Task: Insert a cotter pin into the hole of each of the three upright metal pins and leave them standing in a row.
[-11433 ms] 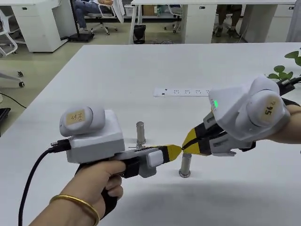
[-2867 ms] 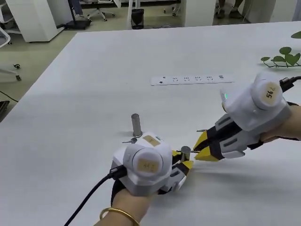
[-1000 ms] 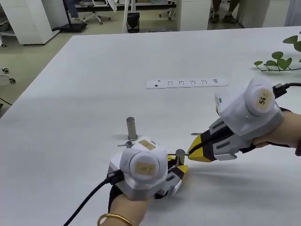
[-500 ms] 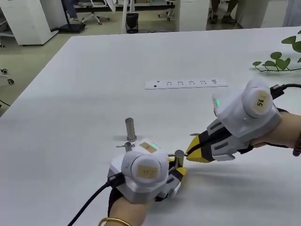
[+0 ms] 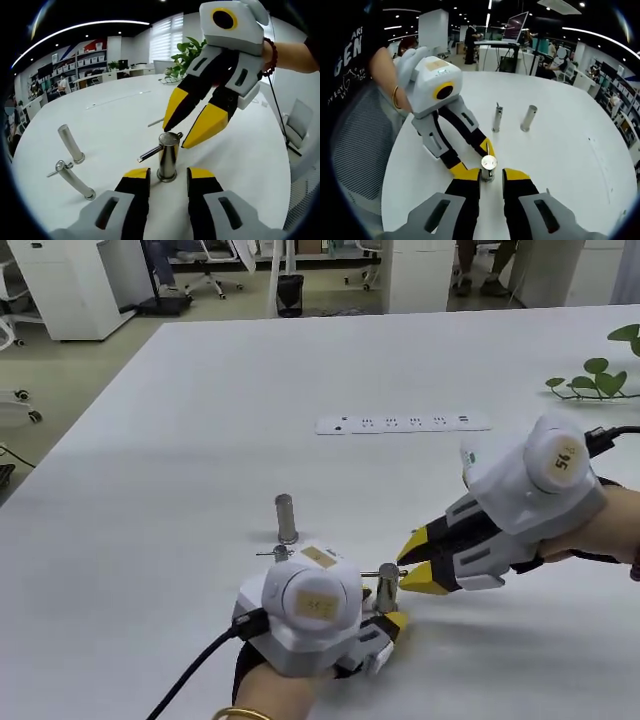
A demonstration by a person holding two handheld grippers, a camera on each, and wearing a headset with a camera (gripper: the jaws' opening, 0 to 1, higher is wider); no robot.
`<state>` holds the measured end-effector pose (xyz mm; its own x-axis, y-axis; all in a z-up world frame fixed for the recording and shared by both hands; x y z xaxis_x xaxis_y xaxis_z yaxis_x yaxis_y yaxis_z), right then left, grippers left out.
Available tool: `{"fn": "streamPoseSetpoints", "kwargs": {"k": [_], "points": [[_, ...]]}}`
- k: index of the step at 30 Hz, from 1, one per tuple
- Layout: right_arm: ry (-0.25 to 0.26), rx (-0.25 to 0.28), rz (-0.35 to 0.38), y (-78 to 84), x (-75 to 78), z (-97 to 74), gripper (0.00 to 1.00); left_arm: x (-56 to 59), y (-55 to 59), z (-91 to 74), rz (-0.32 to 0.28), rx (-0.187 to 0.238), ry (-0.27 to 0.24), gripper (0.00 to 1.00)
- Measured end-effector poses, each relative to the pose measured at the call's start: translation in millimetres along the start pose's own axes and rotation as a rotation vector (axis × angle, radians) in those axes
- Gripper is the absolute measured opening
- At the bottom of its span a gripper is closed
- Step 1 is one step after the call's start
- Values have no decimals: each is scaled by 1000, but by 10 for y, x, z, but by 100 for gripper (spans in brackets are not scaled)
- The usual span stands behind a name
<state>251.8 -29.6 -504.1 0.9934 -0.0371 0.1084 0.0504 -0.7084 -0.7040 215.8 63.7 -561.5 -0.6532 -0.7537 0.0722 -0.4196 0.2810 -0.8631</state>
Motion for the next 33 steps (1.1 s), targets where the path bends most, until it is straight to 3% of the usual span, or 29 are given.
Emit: {"fn": "streamPoseSetpoints", "kwargs": {"k": [8, 18, 22, 33], "points": [[17, 17, 63, -72, -11, -8, 24, 16, -19, -137, -13, -11, 2, 36], [27, 16, 78, -121, -26, 1, 27, 112, -22, -401, 8, -15, 14, 49], [24, 11, 80, -140, -25, 4, 27, 128, -53, -510, -5, 8, 8, 58], [-5, -36, 69, -113, -43, 66, 25, 64, -44, -801, -55, 31, -68, 72]]}}
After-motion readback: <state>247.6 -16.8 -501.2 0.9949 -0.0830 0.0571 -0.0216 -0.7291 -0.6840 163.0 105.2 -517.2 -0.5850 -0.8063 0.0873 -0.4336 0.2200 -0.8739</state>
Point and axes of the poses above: the centre of the closed fingertips' face, and the gripper's own axes: z roughly forward along the fingers, x roughly to its right, y roughly out of its underside, the point moved 7 cm from there along -z, roughly backward along the fingers, and after that the axes turned 1 degree about -z, right-handed, at the moved point
